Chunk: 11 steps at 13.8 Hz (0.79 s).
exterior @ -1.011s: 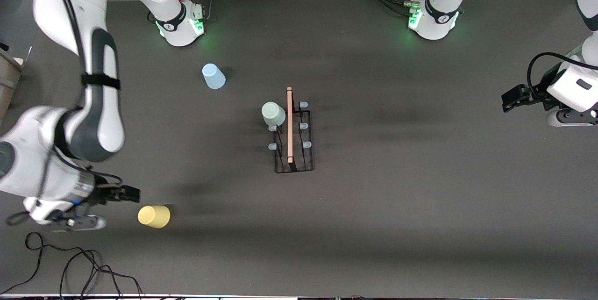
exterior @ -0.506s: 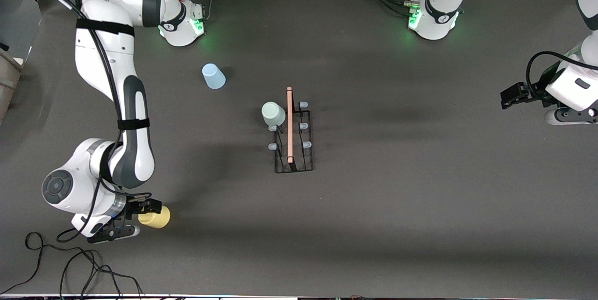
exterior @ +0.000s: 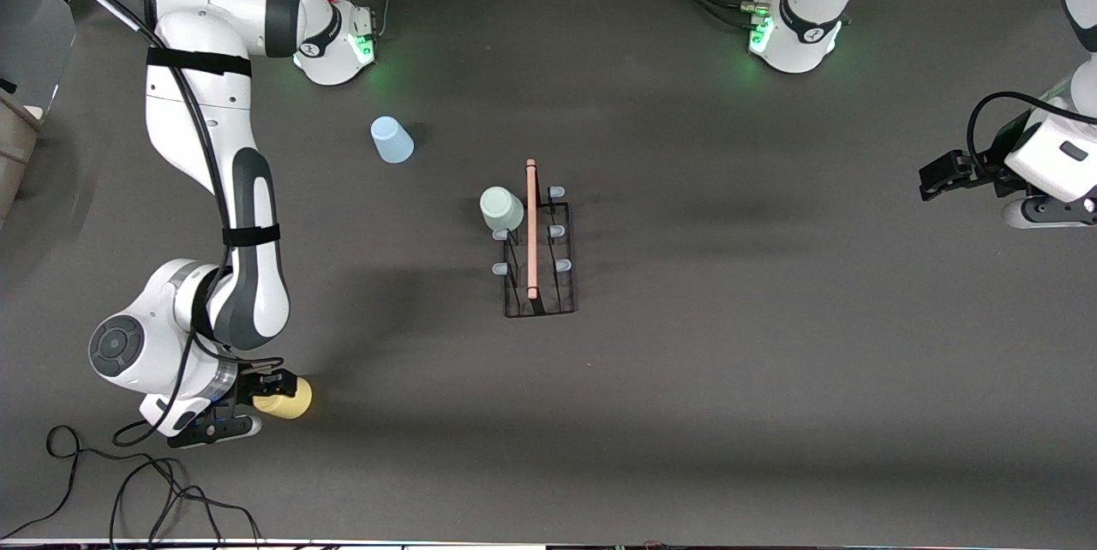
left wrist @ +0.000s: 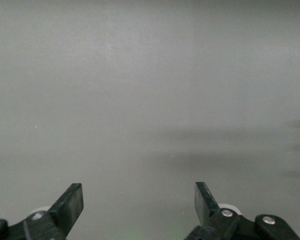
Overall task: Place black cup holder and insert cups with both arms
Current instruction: 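Grasp the yellow cup with the right gripper, then lift the yellow cup and lower it onto a rack peg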
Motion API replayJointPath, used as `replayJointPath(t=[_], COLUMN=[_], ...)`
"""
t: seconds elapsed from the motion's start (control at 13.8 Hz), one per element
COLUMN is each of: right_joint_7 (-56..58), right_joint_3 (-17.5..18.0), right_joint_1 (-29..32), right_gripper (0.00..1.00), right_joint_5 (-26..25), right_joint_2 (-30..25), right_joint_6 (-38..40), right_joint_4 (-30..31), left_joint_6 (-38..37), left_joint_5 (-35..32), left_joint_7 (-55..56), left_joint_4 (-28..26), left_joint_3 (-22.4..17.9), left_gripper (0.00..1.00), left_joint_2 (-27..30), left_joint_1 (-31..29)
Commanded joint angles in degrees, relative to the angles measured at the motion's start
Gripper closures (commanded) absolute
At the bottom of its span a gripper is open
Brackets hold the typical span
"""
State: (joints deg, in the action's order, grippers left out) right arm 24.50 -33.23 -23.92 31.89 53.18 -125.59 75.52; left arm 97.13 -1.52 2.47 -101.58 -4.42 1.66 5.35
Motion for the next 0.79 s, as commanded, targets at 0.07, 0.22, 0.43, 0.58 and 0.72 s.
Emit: replayJointPath(t=[0.07, 0.22, 0.43, 0.58, 0.72], right_joint_7=[1.16, -0.50, -8.92, -13.67, -22.43], right_joint_3=[-0.60, -1.40, -0.88, -1.39, -1.66], right_joint_1=[0.18, -0.25, -0.52, -3.48, -6.66], right_gripper=[0.93, 0.95, 0.95, 0.96, 0.97], right_joint_5=[0.64, -5.23, -14.28, -17.99, -21.33], right_joint_2=[-5.78, -11.83, -21.15, -26.96, -31.88], right_joint_6=[8.57, 15.52, 27.73, 35.72, 42.24], right_joint_4=[-1.25, -1.16, -1.07, -0.90, -0.81], left_joint_6=[-0.89, -0.98, -0.98, -0.98, -1.15], left_joint_5=[0.56, 0.56, 0.47, 0.47, 0.47], left_joint_7=[-0.10, -0.10, 0.08, 0.08, -0.01], left_joint_4=[0.50, 0.50, 0.50, 0.59, 0.50], left_joint_3=[-0.15, -0.15, -0.07, -0.07, -0.07], left_gripper=[0.00, 0.01, 0.00, 0.00, 0.00], left_joint_2=[0.19, 0.19, 0.10, 0.10, 0.01], left_joint_1=[0.10, 0.10, 0.27, 0.19, 0.19])
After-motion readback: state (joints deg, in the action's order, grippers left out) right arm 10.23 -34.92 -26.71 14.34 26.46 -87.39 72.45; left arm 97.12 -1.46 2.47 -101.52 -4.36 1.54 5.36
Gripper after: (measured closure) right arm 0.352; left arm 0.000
